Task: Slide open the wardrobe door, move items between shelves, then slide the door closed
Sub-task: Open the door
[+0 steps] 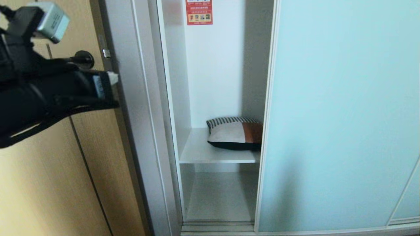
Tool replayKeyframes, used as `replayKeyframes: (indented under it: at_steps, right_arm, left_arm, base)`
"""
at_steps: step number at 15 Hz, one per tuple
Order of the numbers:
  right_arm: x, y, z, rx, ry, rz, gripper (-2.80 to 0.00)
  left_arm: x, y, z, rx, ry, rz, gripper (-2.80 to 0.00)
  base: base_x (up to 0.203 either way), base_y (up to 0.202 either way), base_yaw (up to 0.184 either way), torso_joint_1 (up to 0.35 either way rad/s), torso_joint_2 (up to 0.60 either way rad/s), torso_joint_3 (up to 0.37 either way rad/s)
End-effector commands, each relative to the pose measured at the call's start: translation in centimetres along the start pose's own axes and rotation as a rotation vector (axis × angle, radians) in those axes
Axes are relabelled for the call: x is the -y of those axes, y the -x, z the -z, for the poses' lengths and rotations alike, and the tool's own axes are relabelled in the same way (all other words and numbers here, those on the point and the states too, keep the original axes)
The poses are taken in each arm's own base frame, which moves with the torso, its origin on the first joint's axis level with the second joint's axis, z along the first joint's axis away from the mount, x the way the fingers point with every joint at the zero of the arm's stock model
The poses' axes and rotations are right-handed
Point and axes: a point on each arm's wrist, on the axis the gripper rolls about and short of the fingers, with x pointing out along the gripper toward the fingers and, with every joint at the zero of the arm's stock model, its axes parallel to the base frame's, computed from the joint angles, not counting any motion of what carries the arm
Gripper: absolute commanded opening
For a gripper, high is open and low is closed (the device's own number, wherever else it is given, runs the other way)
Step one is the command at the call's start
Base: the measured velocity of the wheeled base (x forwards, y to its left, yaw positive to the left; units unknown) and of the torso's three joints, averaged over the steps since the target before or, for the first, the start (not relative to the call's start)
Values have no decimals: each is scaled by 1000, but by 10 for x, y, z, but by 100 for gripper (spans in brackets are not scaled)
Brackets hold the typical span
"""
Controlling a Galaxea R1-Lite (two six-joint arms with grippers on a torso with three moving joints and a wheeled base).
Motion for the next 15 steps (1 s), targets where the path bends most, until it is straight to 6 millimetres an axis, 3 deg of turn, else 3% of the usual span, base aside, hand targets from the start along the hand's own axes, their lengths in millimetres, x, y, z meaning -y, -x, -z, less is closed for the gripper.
replayKeyframes:
  at_steps: [1, 6, 11, 15]
  right_arm:
    - [0, 0, 0, -2, 0, -1, -280]
    - [0, 0, 0, -1, 0, 0, -280]
    - [0, 0, 0, -2, 0, 0, -280]
    - [0, 0, 0, -2, 0, 1, -280]
  left_arm:
    - [-21, 50, 14, -1, 3, -105, -280]
    - [-33, 104, 66, -71, -8, -255, -280]
    - [-43, 159, 131, -93, 31, -413, -280]
    - [-43, 193, 166, -93, 70, -467, -280]
  base:
    - [0, 0, 0, 0, 0, 0]
    - [0, 0, 0, 0, 0, 0]
    - [0, 0, 0, 0, 0, 0]
    - [0, 0, 0, 0, 0, 0]
